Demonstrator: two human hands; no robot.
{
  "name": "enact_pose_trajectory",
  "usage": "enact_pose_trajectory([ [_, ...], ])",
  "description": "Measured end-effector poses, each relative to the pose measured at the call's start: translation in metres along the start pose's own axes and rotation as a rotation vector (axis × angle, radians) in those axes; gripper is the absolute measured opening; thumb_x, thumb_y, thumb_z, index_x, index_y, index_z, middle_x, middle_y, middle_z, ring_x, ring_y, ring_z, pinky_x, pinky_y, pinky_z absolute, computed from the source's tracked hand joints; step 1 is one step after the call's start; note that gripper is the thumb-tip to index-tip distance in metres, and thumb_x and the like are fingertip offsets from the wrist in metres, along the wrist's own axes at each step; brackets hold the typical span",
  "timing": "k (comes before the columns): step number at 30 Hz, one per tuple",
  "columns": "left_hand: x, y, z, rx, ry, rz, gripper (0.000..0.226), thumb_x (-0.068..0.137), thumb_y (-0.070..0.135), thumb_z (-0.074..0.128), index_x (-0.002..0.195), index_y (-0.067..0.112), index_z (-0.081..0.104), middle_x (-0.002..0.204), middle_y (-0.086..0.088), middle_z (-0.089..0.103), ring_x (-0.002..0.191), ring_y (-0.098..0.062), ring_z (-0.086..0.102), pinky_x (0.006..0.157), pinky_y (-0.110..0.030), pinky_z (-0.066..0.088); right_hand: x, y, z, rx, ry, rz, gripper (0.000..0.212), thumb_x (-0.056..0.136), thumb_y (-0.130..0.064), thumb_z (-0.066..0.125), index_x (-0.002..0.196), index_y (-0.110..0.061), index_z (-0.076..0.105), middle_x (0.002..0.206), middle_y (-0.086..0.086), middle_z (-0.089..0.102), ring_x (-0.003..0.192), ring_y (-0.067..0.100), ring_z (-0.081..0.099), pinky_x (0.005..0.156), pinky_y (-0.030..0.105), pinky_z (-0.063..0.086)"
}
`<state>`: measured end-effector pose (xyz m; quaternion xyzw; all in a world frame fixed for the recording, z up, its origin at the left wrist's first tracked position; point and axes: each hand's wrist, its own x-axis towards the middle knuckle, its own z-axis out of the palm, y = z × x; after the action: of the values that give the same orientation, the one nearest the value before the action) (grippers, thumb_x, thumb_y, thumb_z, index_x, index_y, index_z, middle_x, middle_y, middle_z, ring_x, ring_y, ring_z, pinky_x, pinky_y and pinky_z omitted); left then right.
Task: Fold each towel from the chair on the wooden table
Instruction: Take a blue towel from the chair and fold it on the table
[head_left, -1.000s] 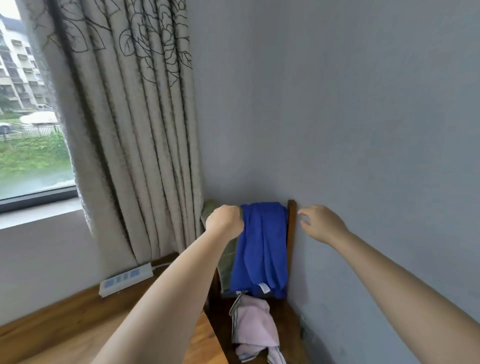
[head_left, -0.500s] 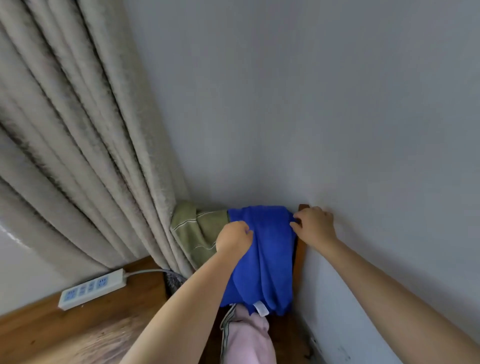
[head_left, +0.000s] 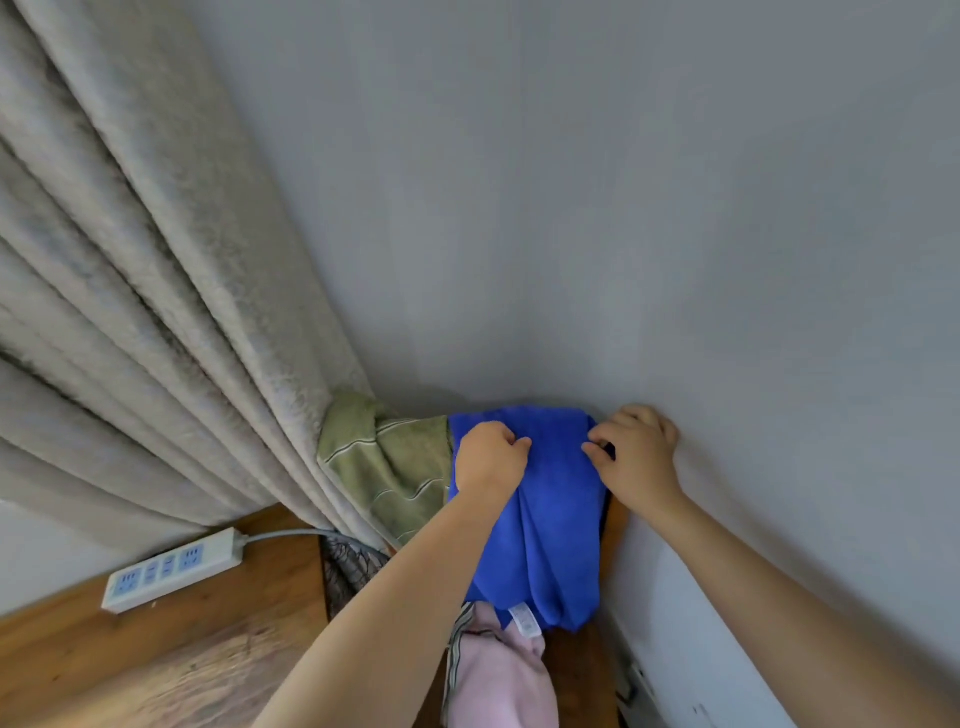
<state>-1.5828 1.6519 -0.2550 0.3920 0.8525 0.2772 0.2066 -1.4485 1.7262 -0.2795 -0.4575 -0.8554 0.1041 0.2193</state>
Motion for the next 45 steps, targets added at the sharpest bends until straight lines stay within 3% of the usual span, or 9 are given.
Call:
enact_pose_trajectory([
  [9, -0.008, -0.007, -0.023, -0.318, -0.007, 0.021, 0.039, 0.088, 0.014, 0.056, 0.054, 0.016, 0.039, 0.052, 0.001, 0.036, 0.055, -0.015, 0.036, 0.051, -0.022, 0.029, -0.009, -0.012, -0.019, 0.332, 0.081, 0.002, 0.009, 0.079, -0.002, 0.065, 0.075, 0.005, 0.068, 0.076, 0.016, 0.065, 0.078, 0.03, 0.058, 0.076, 0.036, 0.042],
  [14, -0.022, -0.019, -0.034, -0.33, -0.125, -0.015, 0.028, 0.09, 0.012, 0.053, 0.062, 0.015, 0.051, 0.058, 0.003, 0.048, 0.053, -0.006, 0.048, 0.047, -0.013, 0.036, -0.032, -0.004, -0.04, 0.51, 0.083, -0.067, 0.01, 0.078, 0.007, 0.063, 0.07, 0.001, 0.065, 0.067, 0.003, 0.053, 0.062, 0.011, 0.05, 0.06, 0.003, 0.036],
  [20, -0.03, -0.04, -0.023, -0.373, -0.144, -0.124, 0.025, 0.092, 0.012, 0.049, 0.067, 0.016, 0.05, 0.067, -0.001, 0.05, 0.062, -0.013, 0.052, 0.059, -0.024, 0.039, -0.069, 0.027, -0.045, 0.838, -0.054, 0.127, 0.034, 0.085, 0.006, 0.055, 0.065, -0.022, 0.056, 0.068, -0.002, 0.057, 0.06, -0.009, 0.055, 0.058, 0.001, 0.04],
  [25, -0.033, -0.027, -0.004, -0.196, -0.01, -0.108, 0.04, 0.092, 0.021, 0.052, 0.129, 0.007, 0.047, 0.122, -0.012, 0.058, 0.111, -0.027, 0.055, 0.086, -0.03, 0.045, -0.075, 0.037, -0.042, 0.919, 0.003, 0.349, 0.033, 0.089, 0.004, 0.049, 0.068, -0.021, 0.054, 0.07, 0.0, 0.055, 0.06, -0.002, 0.054, 0.052, 0.002, 0.04],
  [28, -0.026, -0.022, 0.001, -0.086, 0.104, -0.061, 0.05, 0.091, 0.027, 0.052, 0.136, 0.008, 0.039, 0.133, -0.011, 0.049, 0.119, -0.025, 0.05, 0.093, -0.033, 0.044, -0.072, 0.029, -0.036, 0.817, 0.059, 0.392, 0.031, 0.089, 0.007, 0.043, 0.074, -0.019, 0.051, 0.076, -0.002, 0.054, 0.069, 0.011, 0.05, 0.053, 0.004, 0.04],
  [34, -0.01, -0.013, -0.002, 0.064, 0.157, 0.006, 0.027, 0.093, 0.023, 0.049, 0.111, 0.007, 0.06, 0.112, -0.012, 0.06, 0.098, -0.026, 0.058, 0.072, -0.03, 0.042, -0.063, 0.011, -0.028, 0.418, 0.156, 0.164, 0.032, 0.077, 0.022, 0.038, 0.081, 0.004, 0.065, 0.091, 0.007, 0.047, 0.076, 0.011, 0.046, 0.07, -0.003, 0.032],
  [38, -0.005, -0.011, -0.013, 0.044, 0.072, 0.067, 0.027, 0.091, 0.017, 0.05, 0.065, 0.014, 0.057, 0.066, -0.001, 0.055, 0.07, -0.022, 0.054, 0.06, -0.023, 0.037, -0.055, 0.001, -0.028, 0.181, 0.124, 0.098, 0.015, 0.072, 0.015, 0.057, 0.083, 0.011, 0.066, 0.097, 0.021, 0.06, 0.086, 0.033, 0.059, 0.075, 0.027, 0.047],
  [40, -0.007, -0.013, -0.016, -0.04, 0.03, 0.061, 0.038, 0.09, 0.015, 0.052, 0.053, 0.019, 0.047, 0.052, 0.005, 0.044, 0.053, -0.012, 0.043, 0.047, -0.015, 0.034, -0.054, -0.009, -0.028, 0.027, 0.08, 0.024, 0.019, 0.052, 0.005, 0.079, 0.067, 0.004, 0.068, 0.088, 0.022, 0.067, 0.074, 0.038, 0.066, 0.061, 0.04, 0.053],
  [45, -0.007, -0.02, -0.025, -0.156, -0.039, -0.028, 0.039, 0.089, 0.014, 0.054, 0.052, 0.019, 0.046, 0.051, 0.003, 0.041, 0.047, -0.01, 0.034, 0.048, -0.022, 0.031, -0.042, -0.026, -0.02, -0.104, 0.052, -0.327, 0.034, 0.039, -0.021, 0.092, 0.063, -0.01, 0.071, 0.067, 0.002, 0.069, 0.057, 0.019, 0.066, 0.048, 0.029, 0.053],
])
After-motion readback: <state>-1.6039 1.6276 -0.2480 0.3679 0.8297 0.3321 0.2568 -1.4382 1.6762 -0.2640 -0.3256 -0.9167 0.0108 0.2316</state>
